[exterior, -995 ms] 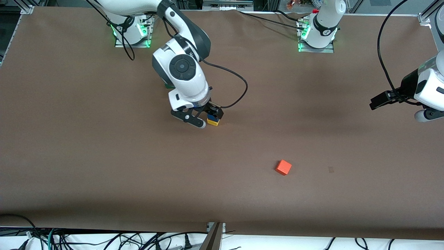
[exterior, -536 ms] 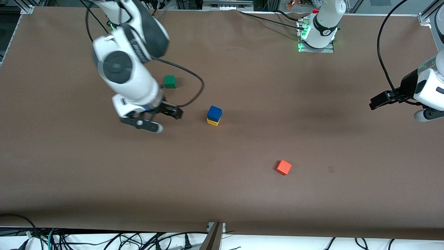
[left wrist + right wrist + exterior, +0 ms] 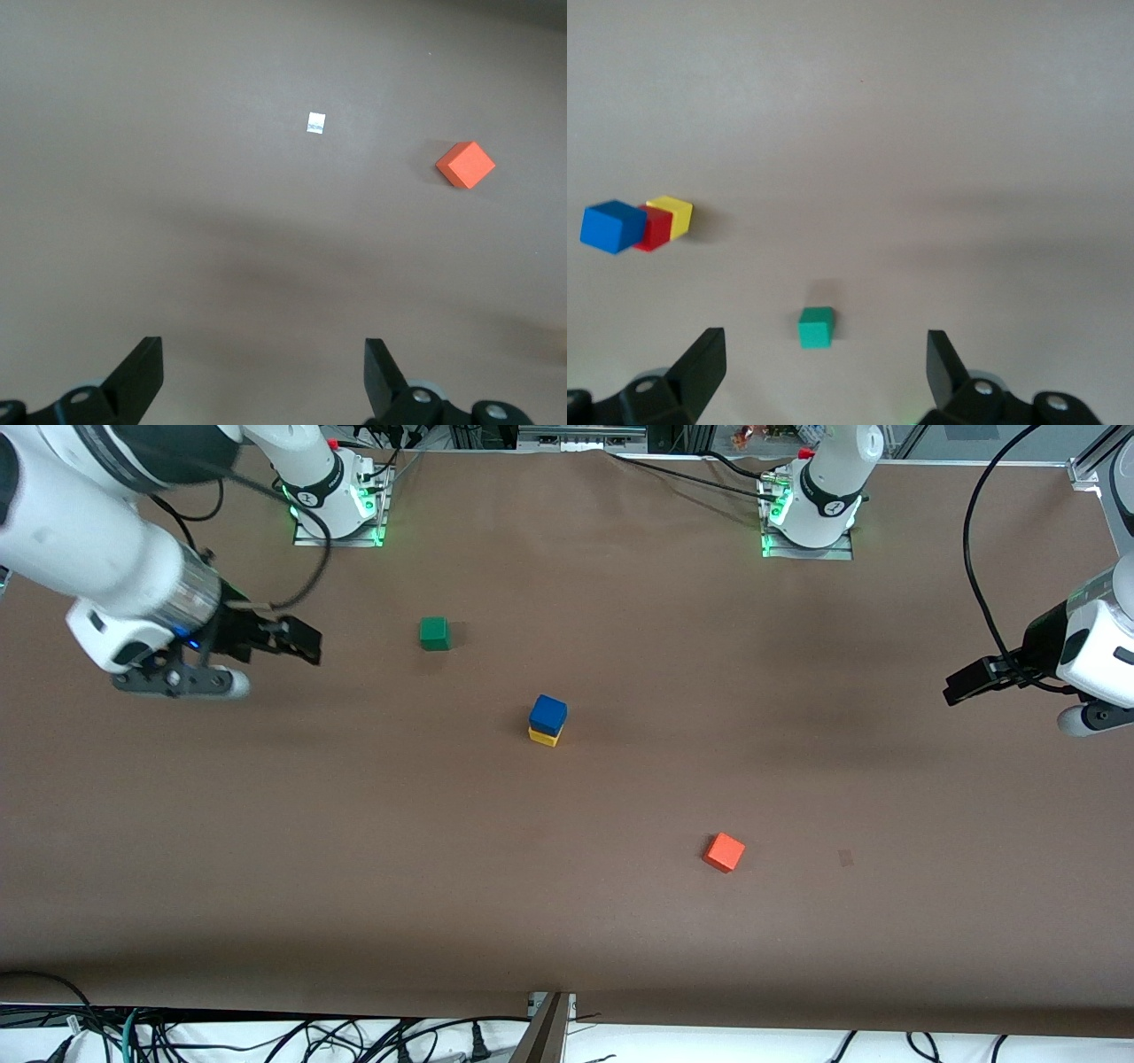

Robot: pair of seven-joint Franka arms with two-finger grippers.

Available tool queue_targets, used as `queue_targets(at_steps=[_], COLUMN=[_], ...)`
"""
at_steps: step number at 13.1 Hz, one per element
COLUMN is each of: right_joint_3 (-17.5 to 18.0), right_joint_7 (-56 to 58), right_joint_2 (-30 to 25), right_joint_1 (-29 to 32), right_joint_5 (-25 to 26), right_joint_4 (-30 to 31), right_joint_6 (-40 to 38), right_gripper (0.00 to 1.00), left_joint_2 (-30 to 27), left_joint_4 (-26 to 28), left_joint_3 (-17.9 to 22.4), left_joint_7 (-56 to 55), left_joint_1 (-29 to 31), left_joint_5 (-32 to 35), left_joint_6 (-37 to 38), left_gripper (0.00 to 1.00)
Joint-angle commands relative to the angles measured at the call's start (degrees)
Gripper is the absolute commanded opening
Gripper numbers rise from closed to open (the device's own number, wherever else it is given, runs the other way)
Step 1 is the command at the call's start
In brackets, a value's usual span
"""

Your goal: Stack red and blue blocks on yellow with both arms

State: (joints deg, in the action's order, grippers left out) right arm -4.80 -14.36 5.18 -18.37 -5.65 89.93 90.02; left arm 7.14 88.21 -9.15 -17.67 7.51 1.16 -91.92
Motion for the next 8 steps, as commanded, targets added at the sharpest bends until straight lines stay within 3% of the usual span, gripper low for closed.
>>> queue_targets(at_steps=[1,4,8], right_joint_3=[-2.5,-3.2,-3.4], right_joint_7=[6.4,9.3,10.0], right_joint_2=[-4.3,-4.5,-3.3], right_joint_1=[-0.4,-0.4,-0.1], right_joint_5=[2.6,6.1,6.1], right_joint_4=[4.3,3.7,0.9], right_joint_6=[0.1,0.2,-0.6], right_gripper=[1.00,1.00,1.00], left_joint_2=[0.3,0.3,0.3], left_joint_4=[-0.9,-1.0,-0.9], left_joint_3=[-0.2,-0.2,-0.2], left_joint_7=[1.2,1.2,1.2], left_joint_1=[0.3,0.3,0.3], left_joint_5=[-1.1,-1.1,-1.1], left_joint_6=[0.2,0.2,0.2], left_gripper=[1.00,1.00,1.00])
